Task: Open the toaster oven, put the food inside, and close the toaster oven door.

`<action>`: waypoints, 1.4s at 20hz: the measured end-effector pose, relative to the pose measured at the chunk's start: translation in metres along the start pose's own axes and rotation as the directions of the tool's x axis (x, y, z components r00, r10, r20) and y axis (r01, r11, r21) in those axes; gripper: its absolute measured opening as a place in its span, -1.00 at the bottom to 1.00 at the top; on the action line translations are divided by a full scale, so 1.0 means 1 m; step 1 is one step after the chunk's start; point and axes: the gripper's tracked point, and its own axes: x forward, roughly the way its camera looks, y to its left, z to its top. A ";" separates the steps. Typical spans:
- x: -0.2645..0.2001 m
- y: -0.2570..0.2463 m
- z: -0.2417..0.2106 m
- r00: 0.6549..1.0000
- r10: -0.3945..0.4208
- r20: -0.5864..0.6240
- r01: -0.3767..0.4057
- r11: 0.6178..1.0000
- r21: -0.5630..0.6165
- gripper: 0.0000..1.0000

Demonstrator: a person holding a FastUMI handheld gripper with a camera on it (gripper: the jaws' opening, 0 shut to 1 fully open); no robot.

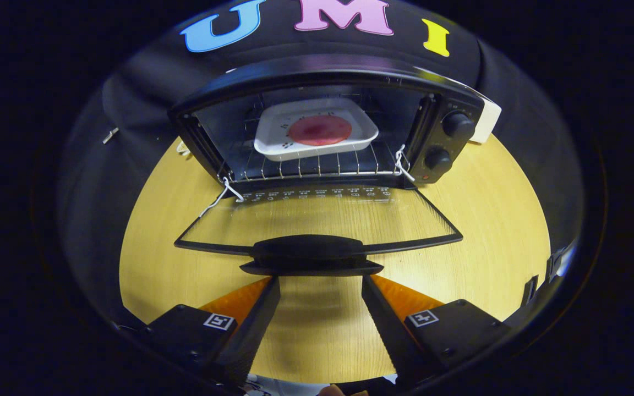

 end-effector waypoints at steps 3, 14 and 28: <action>-0.017 0.001 0.016 0.998 0.016 0.056 -0.017 1.000 0.006 0.96; -0.083 0.002 0.139 0.925 0.044 0.378 -0.039 0.999 -0.021 0.97; -0.225 -0.077 0.227 0.755 0.034 0.655 -0.066 0.997 0.025 0.96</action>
